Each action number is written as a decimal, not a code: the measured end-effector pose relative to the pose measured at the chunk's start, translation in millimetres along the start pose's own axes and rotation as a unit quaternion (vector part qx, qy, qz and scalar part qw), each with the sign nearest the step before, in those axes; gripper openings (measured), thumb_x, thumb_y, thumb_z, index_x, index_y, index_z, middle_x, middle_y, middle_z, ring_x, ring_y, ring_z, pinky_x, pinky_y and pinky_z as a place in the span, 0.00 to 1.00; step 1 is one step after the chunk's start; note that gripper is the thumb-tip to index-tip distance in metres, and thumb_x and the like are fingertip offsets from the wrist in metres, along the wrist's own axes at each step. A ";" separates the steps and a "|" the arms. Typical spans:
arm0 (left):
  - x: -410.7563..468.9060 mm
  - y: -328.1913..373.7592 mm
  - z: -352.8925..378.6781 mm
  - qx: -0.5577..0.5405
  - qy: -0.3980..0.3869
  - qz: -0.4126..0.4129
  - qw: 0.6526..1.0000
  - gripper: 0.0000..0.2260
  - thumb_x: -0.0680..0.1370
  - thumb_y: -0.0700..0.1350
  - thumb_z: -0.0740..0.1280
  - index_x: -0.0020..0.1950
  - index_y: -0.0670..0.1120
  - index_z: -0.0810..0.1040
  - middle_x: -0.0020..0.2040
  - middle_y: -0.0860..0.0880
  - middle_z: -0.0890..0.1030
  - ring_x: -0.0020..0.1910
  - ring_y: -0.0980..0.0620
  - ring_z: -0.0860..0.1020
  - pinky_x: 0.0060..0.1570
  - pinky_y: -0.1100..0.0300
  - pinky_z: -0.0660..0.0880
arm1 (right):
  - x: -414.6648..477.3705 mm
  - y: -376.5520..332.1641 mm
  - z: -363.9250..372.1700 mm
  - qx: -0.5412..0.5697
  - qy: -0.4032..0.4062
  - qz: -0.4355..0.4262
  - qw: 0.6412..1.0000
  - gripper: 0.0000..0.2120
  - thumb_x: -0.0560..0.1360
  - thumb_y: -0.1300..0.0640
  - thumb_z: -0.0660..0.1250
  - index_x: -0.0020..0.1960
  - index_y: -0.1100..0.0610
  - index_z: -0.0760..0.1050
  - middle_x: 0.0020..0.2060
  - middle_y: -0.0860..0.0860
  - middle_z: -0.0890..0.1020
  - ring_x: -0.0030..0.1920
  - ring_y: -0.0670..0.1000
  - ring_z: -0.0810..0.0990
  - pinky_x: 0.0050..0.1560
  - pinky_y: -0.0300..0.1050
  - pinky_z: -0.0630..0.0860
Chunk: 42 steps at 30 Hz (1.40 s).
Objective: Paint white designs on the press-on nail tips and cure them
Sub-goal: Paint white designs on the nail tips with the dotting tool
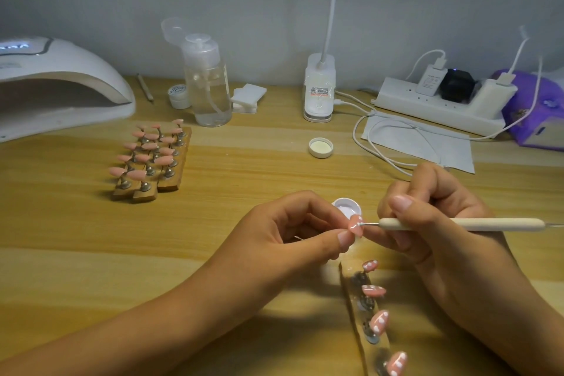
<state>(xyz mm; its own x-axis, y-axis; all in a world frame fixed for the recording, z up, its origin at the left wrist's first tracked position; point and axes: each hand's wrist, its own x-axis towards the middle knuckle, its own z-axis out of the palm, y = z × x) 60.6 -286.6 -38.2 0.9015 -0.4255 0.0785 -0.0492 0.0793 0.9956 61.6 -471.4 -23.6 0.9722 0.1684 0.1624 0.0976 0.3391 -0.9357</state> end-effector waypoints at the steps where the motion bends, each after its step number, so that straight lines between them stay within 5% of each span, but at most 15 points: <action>1: 0.0 0.0 -0.2 0.001 0.000 0.000 1.000 0.04 0.72 0.43 0.72 0.43 0.52 0.83 0.39 0.53 0.82 0.38 0.59 0.78 0.41 0.68 0.73 | 0.1 0.0 0.0 -0.002 -0.001 0.000 1.000 0.09 0.65 0.59 0.69 0.29 0.54 0.71 0.27 0.52 0.72 0.29 0.45 0.75 0.37 0.42 0.80; 27: 0.3 0.2 0.4 0.009 0.001 0.000 1.000 0.04 0.72 0.44 0.71 0.43 0.53 0.83 0.39 0.53 0.82 0.38 0.58 0.77 0.42 0.66 0.74 | -0.3 1.5 -1.7 0.008 -0.014 -0.006 1.000 0.12 0.65 0.63 0.73 0.30 0.52 0.72 0.28 0.49 0.75 0.30 0.44 0.78 0.39 0.42 0.81; 36: 0.5 -0.8 -0.1 0.012 -0.003 0.004 1.000 0.03 0.71 0.47 0.72 0.43 0.54 0.82 0.40 0.54 0.82 0.39 0.57 0.77 0.43 0.65 0.73 | -0.4 1.6 -2.0 0.011 -0.019 -0.002 1.000 0.14 0.61 0.55 0.79 0.31 0.53 0.73 0.29 0.48 0.75 0.31 0.44 0.78 0.40 0.42 0.81; 42: 0.5 0.6 0.6 0.014 0.000 0.005 1.000 0.04 0.72 0.44 0.71 0.43 0.54 0.83 0.39 0.55 0.82 0.39 0.58 0.76 0.42 0.66 0.73 | -0.1 2.0 -2.4 -0.003 -0.003 -0.001 1.000 0.12 0.66 0.62 0.73 0.29 0.53 0.72 0.29 0.49 0.75 0.30 0.44 0.78 0.38 0.41 0.80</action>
<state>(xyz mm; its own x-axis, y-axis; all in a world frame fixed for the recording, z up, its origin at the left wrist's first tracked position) 60.7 -287.4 -37.6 0.9008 -0.4252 0.0879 -0.0701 0.0575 0.9959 62.2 -472.9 -26.3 0.9707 0.1736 0.1660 0.1004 0.3344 -0.9371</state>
